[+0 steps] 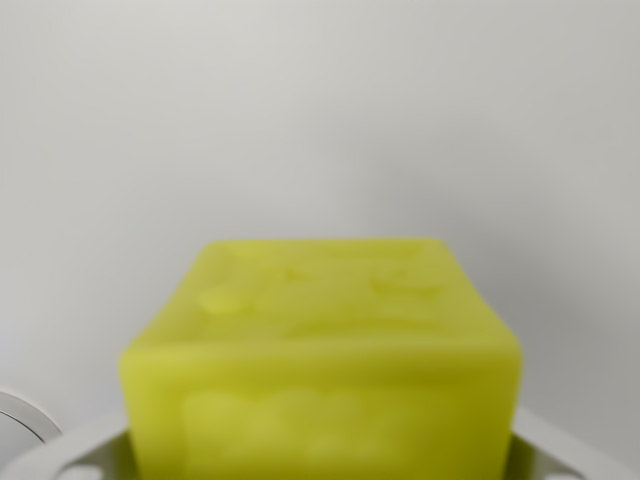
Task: Pick yellow cube
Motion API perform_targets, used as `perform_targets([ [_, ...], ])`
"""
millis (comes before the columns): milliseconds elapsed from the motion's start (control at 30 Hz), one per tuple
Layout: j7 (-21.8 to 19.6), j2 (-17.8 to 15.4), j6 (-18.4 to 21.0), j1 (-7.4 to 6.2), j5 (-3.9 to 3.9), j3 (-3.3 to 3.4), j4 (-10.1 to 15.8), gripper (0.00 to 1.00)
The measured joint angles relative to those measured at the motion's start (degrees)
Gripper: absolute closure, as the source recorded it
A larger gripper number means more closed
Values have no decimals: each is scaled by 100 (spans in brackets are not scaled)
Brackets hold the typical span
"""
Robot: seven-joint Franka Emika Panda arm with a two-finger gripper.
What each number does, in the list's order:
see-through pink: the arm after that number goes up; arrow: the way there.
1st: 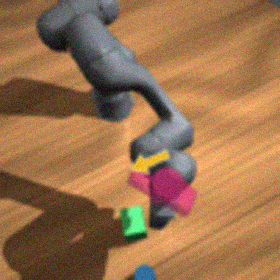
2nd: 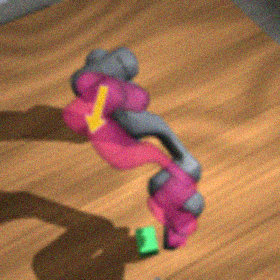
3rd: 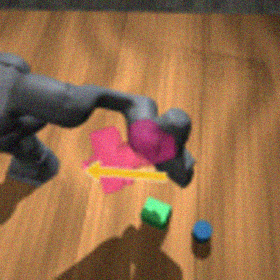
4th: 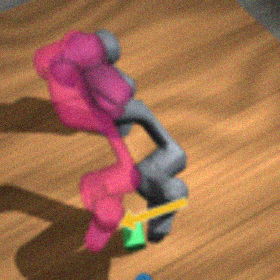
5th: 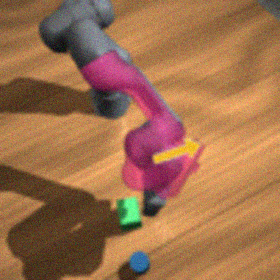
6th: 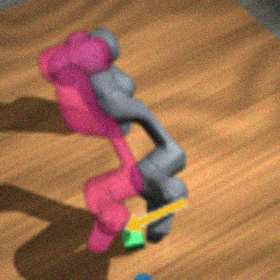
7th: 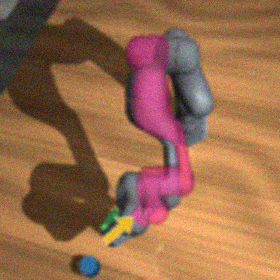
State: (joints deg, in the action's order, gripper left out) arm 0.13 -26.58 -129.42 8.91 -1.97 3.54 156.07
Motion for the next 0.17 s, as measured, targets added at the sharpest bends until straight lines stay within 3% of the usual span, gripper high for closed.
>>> perform_targets([
  [167, 0, -1, 2, 0, 0, 0, -1, 100],
])
